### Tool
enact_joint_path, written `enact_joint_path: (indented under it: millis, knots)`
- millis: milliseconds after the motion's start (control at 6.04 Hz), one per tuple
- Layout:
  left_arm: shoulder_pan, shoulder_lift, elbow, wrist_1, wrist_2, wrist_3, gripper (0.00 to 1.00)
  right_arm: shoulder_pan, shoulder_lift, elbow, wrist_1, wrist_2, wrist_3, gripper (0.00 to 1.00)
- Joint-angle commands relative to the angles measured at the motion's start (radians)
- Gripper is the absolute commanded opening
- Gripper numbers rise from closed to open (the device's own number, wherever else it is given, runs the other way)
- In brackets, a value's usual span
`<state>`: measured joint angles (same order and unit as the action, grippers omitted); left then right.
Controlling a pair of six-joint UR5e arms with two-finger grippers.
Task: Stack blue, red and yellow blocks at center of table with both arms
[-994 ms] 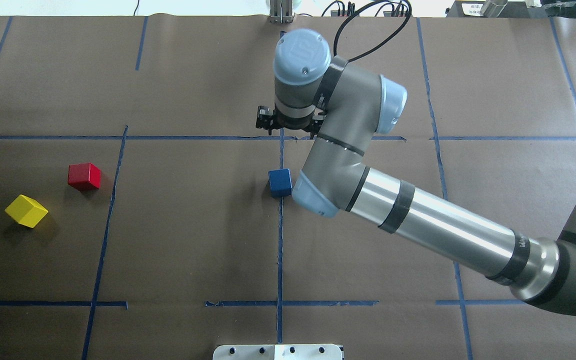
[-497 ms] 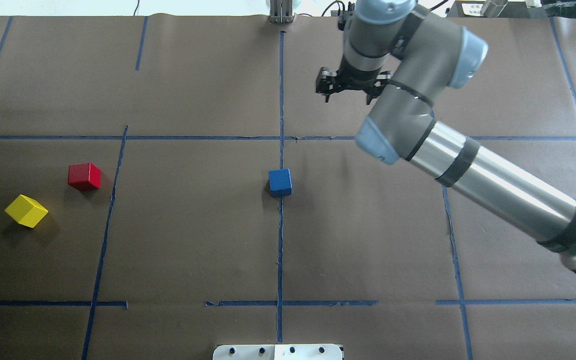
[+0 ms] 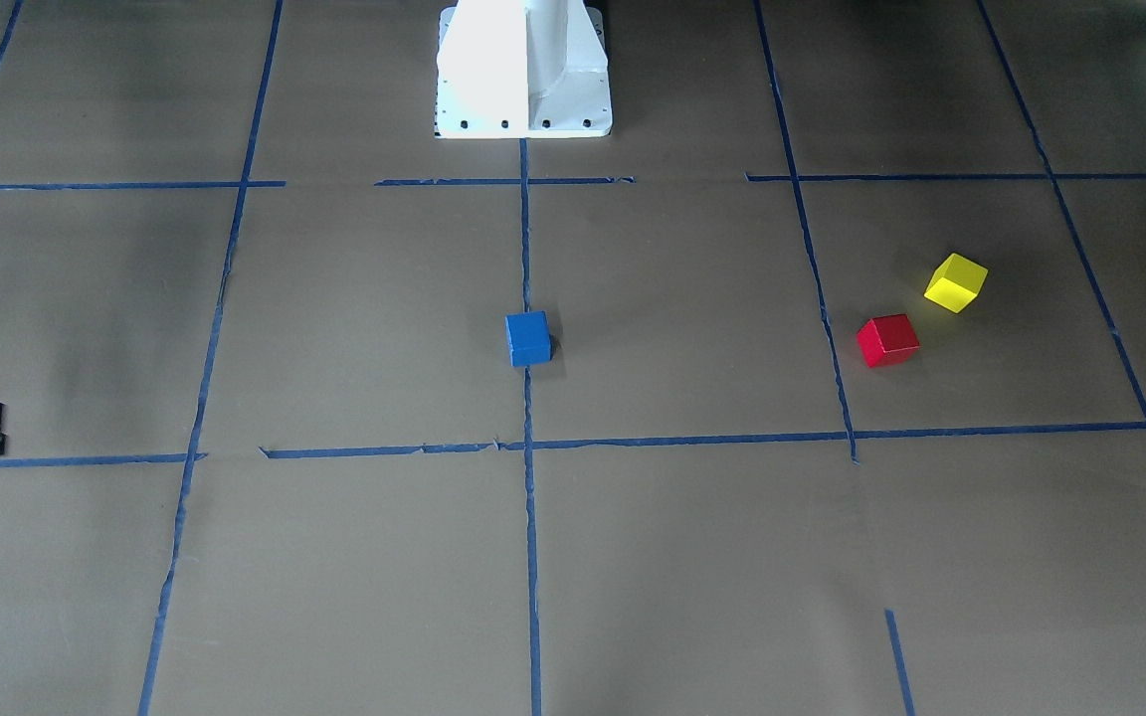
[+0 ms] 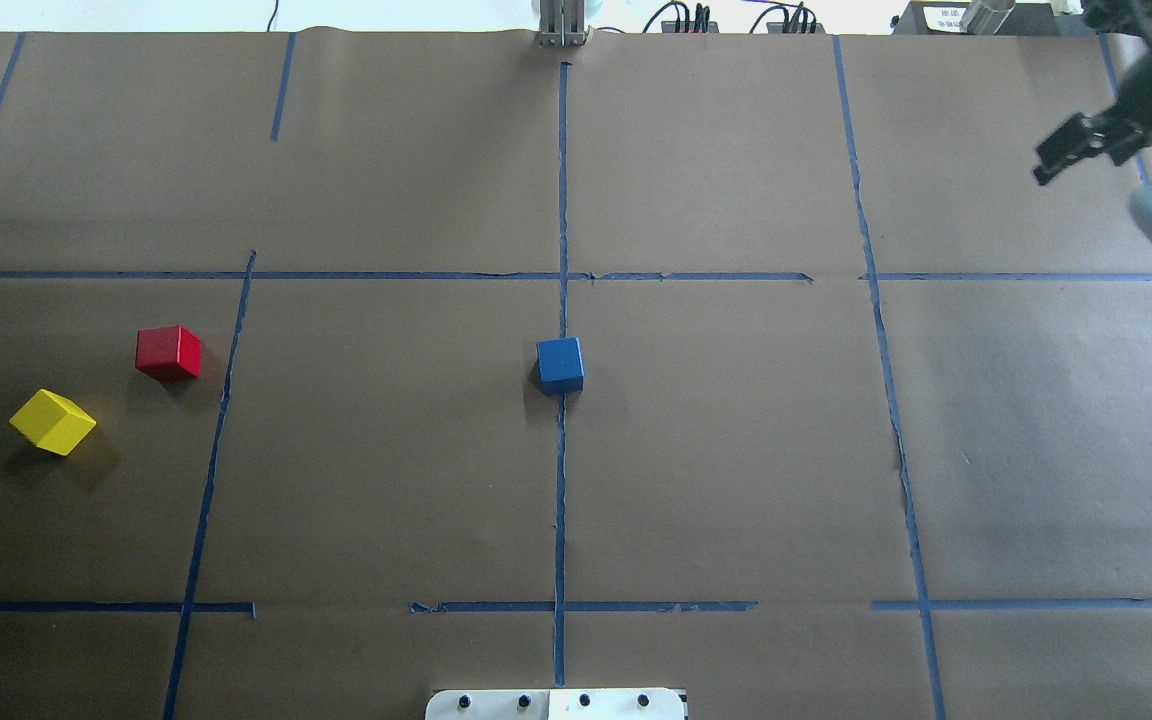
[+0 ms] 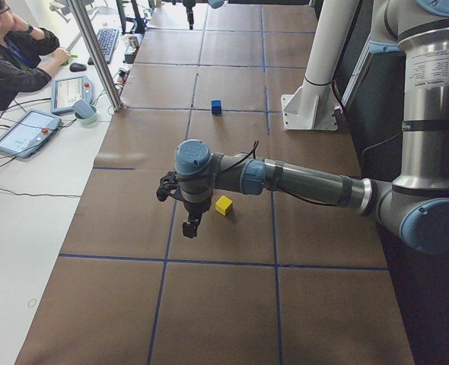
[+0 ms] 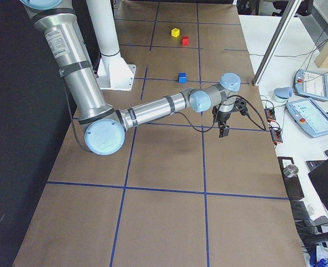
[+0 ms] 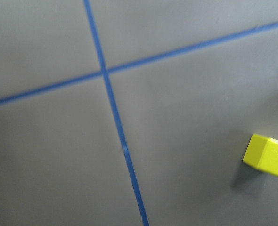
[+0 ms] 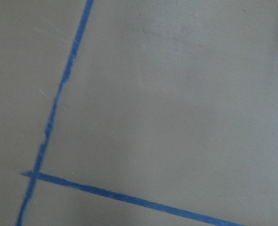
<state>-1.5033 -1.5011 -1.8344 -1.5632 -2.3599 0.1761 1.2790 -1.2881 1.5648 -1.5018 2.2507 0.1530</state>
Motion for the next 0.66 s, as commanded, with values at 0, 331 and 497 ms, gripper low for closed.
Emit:
enact_joint_path:
  millis: [0,331,497]
  knots:
    - [0.02,-0.001,0.021,-0.144,-0.001,-0.004,1.0,0.183,-0.243,0.089,0.002,0.047,-0.317,0.99]
    - [0.162,-0.002,0.003,-0.15,0.004,-0.286,1.0,0.316,-0.422,0.15,0.002,0.069,-0.348,0.99]
    - [0.269,-0.007,0.004,-0.276,0.011,-0.555,1.0,0.325,-0.434,0.152,0.003,0.066,-0.337,1.0]
